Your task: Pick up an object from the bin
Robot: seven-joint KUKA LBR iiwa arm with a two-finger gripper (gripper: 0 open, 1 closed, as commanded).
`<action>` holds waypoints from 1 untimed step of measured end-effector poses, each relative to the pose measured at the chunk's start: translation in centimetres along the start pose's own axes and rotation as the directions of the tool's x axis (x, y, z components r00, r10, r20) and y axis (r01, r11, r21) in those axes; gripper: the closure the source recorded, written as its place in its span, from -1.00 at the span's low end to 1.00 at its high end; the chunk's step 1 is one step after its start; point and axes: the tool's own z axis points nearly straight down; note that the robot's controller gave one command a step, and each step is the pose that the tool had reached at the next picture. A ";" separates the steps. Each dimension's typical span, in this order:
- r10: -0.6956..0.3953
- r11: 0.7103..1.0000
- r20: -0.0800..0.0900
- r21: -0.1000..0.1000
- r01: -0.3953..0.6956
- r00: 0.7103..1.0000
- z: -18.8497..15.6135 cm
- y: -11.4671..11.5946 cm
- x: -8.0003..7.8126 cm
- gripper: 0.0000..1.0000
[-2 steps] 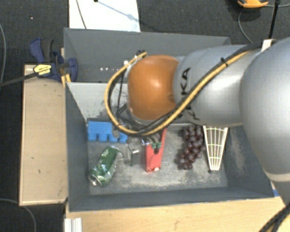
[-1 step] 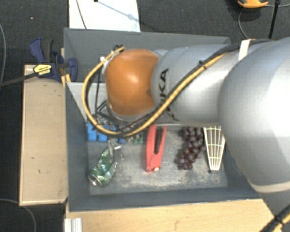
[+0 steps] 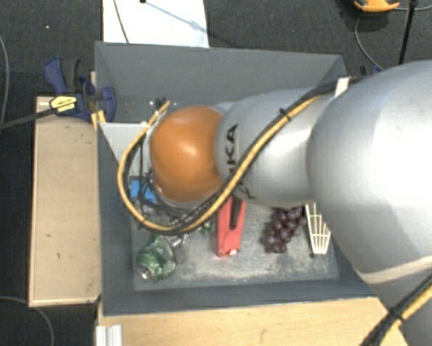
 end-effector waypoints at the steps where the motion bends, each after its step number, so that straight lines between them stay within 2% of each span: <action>1: -0.362 0.932 0.032 0.019 0.362 0.931 1.3 2.1 2.4 1.00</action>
Offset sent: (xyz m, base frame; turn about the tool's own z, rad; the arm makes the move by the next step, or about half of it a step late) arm 0.0000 0.0000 0.0000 0.0000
